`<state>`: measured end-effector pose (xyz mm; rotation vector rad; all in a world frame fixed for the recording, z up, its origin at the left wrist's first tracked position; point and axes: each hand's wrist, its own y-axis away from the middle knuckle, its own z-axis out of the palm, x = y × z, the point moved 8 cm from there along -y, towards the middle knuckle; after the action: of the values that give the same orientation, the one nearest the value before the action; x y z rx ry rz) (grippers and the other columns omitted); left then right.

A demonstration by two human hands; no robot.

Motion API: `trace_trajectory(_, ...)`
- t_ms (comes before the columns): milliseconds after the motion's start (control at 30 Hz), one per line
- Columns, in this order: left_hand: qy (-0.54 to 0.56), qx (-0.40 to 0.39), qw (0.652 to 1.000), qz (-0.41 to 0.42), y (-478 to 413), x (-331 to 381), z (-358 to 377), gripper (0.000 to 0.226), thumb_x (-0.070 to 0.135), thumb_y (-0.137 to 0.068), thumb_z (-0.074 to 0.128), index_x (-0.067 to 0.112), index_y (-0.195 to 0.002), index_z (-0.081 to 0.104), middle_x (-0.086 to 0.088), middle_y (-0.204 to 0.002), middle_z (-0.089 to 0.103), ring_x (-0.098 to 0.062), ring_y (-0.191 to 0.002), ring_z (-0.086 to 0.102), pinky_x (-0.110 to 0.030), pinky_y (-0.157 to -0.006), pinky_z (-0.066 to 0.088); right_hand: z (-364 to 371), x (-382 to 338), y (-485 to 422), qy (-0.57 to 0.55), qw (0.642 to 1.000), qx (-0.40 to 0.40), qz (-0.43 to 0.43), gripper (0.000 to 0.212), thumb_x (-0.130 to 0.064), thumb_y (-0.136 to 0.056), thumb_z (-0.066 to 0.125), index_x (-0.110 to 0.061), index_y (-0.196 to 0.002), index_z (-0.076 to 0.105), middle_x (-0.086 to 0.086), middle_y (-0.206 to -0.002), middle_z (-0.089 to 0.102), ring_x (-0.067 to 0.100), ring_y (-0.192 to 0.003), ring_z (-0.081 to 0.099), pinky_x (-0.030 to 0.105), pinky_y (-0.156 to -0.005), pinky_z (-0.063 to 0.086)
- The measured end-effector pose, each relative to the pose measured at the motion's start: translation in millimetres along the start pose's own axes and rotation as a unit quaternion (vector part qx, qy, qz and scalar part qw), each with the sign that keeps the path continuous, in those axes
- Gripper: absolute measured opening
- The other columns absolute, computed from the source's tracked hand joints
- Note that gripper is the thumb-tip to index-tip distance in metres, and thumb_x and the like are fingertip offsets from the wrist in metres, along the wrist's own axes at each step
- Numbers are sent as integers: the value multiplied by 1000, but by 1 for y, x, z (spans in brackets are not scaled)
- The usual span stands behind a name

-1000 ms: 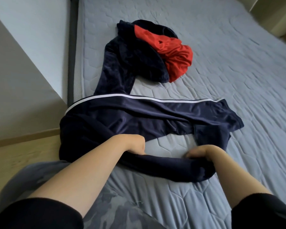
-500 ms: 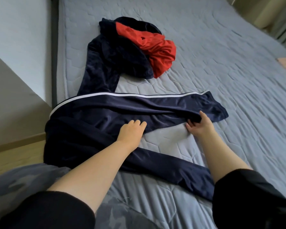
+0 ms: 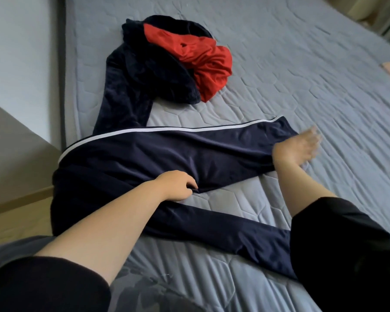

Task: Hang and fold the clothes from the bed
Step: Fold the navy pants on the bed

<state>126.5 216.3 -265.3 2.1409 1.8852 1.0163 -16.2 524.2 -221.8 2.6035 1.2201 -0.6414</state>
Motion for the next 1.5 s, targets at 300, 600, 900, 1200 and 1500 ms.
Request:
trace_trajectory(300,-56,-4,998,14,-4,10,14,34,13,-82,46,31,-111,54,3,-109,62,-15,-84,47,-28,-69,34,91,-88,72,110,877,-214,-417,72,0,-86,41,-25,-150,21,5,-157,16,32,-132,31,43,-94,43)
trace_trajectory(600,-48,-7,999,23,-9,11,20,40,4,-81,40,30,-109,52,8,-91,56,-15,-80,49,-27,-65,33,78,-143,30,223,887,-70,-398,24,-3,-89,47,-5,-108,62,16,-113,53,36,-103,54,39,-79,39)
trace_trajectory(900,-21,42,997,62,8,25,11,18,25,-90,45,25,-106,53,7,-99,59,-20,-96,57,-31,-72,39,89,-81,99,76,898,-186,-391,59,-18,-92,48,-4,-146,28,19,-152,26,32,-140,25,44,-114,20)
trace_trajectory(1200,-74,33,993,88,52,15,27,34,48,-79,62,27,-104,58,8,-102,62,-14,-99,51,-29,-84,39,49,9,221,108,752,-477,-442,29,-44,-88,60,-17,-76,58,-3,-77,59,16,-73,55,30,-68,41)
trace_trajectory(1500,23,79,995,48,57,13,-54,12,24,-85,65,15,-80,69,2,-80,67,-16,-82,61,-26,-73,41,15,-55,187,298,649,-502,-487,17,-30,-86,67,-14,-89,67,-1,-80,64,15,-76,53,27,-70,39)
